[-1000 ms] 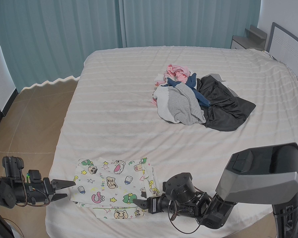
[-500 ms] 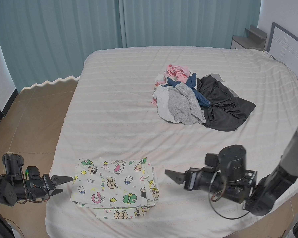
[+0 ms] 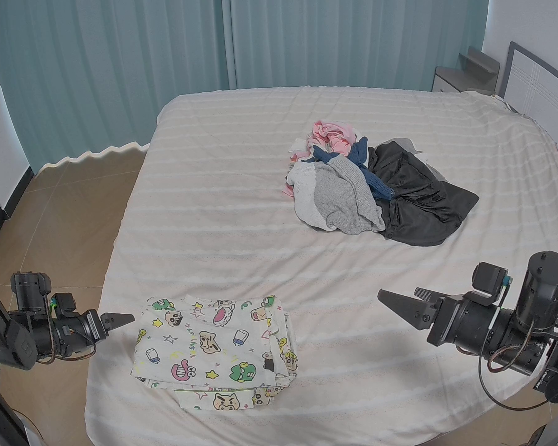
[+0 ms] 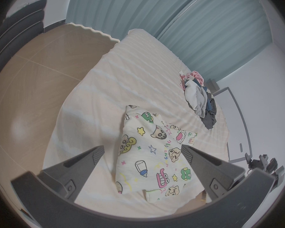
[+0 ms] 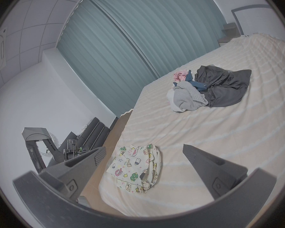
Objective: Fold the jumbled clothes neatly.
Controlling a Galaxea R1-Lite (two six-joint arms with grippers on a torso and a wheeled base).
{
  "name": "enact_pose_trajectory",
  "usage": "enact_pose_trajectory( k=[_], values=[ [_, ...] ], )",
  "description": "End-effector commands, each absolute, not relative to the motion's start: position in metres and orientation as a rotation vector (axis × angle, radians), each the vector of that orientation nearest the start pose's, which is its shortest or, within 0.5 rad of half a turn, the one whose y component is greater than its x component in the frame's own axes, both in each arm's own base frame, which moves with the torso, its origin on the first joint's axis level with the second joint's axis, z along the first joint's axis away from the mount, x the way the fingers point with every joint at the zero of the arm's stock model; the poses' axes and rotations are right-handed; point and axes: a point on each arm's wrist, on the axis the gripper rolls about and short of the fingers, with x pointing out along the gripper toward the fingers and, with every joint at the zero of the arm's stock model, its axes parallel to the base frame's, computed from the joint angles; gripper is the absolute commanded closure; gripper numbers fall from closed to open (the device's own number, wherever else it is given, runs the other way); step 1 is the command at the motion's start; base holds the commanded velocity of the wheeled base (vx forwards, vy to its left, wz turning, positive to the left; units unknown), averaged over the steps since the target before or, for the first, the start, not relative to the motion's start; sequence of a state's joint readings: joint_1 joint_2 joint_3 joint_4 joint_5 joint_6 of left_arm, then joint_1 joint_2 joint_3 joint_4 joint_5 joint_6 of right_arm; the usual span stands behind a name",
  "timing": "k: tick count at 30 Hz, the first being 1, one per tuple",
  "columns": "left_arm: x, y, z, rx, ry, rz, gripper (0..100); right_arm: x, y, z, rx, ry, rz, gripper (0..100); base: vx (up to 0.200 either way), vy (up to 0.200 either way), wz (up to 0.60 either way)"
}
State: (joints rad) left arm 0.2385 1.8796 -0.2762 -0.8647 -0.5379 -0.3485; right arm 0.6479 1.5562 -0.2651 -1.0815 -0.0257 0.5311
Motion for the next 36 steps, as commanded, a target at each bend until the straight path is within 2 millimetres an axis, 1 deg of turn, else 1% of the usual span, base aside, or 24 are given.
enact_pose_trajectory(
  k=[1, 4, 5, 6, 7, 9, 10, 11, 13, 14, 15, 18, 23, 25, 29, 30, 31, 32, 33, 36],
  values=[
    [0.265, 0.051, 0.003, -0.498, 0.827, -0.157, 0, 0.242, 0.178, 0.029, 0.394, 0.725, 0.509, 0, 0.000, 0.000, 0.00],
    [0.271, 0.052, -0.011, -0.438, 0.867, -0.185, 0, 0.257, 0.193, 0.000, 0.358, 0.784, 0.503, 0, 0.000, 0.000, 0.00],
    [0.273, 0.053, -0.012, -0.432, 0.869, -0.188, 0, 0.259, 0.195, -0.004, 0.353, 0.790, 0.505, 0, 0.000, 0.000, 0.00],
    [0.278, 0.054, -0.016, -0.428, 0.878, -0.191, 0, 0.265, 0.201, -0.014, 0.344, 0.809, 0.509, 0, 0.000, 0.000, 0.00],
    [0.281, 0.054, -0.018, -0.428, 0.883, -0.192, 0, 0.265, 0.206, -0.020, 0.335, 0.830, 0.516, 0, 0.000, 0.000, 0.00],
    [0.285, 0.054, -0.018, -0.429, 0.890, -0.199, 0, 0.266, 0.212, -0.032, 0.316, 0.867, 0.518, 0, 0.000, 0.000, 0.00],
    [0.285, 0.054, -0.018, -0.429, 0.890, -0.199, 0, 0.266, 0.213, -0.032, 0.315, 0.866, 0.518, 0, 0.000, 0.000, 0.00],
    [0.287, 0.054, -0.018, -0.429, 0.893, -0.206, 0, 0.270, 0.219, -0.039, 0.314, 0.876, 0.532, 0, 0.000, 0.000, 0.00],
    [0.290, 0.053, -0.019, -0.438, 0.892, -0.227, 0, 0.275, 0.224, -0.044, 0.318, 0.878, 0.547, 0, 0.000, 0.000, 0.00],
    [0.290, 0.053, -0.019, -0.438, 0.892, -0.227, 0, 0.275, 0.224, -0.044, 0.318, 0.878, 0.547, 0, 0.000, 0.000, 0.00],
    [0.291, 0.053, -0.021, -0.455, 0.893, -0.249, 0, 0.279, 0.228, -0.046, 0.327, 0.876, 0.572, 0, 0.000, 0.000, 0.00],
    [0.296, 0.054, -0.027, -0.462, 0.900, -0.253, 0, 0.284, 0.234, -0.047, 0.337, 0.872, 0.612, 0, 0.000, 0.000, 0.00],
    [0.306, 0.056, -0.030, -0.462, 0.887, -0.261, 0, 0.302, 0.245, -0.051, 0.328, 0.873, 0.627, 0, 0.000, 0.000, 0.00],
    [0.306, 0.055, -0.032, -0.460, 0.889, -0.265, 0, 0.303, 0.248, -0.053, 0.324, 0.870, 0.634, 0, 0.000, 0.000, 0.00],
    [0.307, 0.048, -0.031, -0.464, 0.886, -0.314, 0, 0.301, 0.263, -0.055, 0.309, 0.857, 0.674, 0, 0.000, 0.000, 0.00],
    [0.307, 0.048, -0.031, -0.464, 0.886, -0.314, 0, 0.301, 0.263, -0.055, 0.309, 0.857, 0.674, 0, 0.000, 0.000, 0.00],
    [0.308, 0.047, -0.031, -0.469, 0.886, -0.325, 0, 0.297, 0.269, -0.055, 0.302, 0.856, 0.693, 0, 0.000, 0.000, 0.00],
    [0.308, 0.047, -0.032, -0.472, 0.887, -0.329, 0, 0.296, 0.270, -0.055, 0.301, 0.855, 0.698, 0, 0.000, 0.000, 0.00],
    [0.308, 0.047, -0.031, -0.484, 0.884, -0.355, 0, 0.293, 0.275, -0.059, 0.293, 0.863, 0.707, 0, 0.000, 0.000, 0.00],
    [0.307, 0.046, -0.031, -0.497, 0.885, -0.377, 0, 0.295, 0.279, -0.062, 0.292, 0.857, 0.711, 0, 0.000, 0.000, 0.00]
  ],
)
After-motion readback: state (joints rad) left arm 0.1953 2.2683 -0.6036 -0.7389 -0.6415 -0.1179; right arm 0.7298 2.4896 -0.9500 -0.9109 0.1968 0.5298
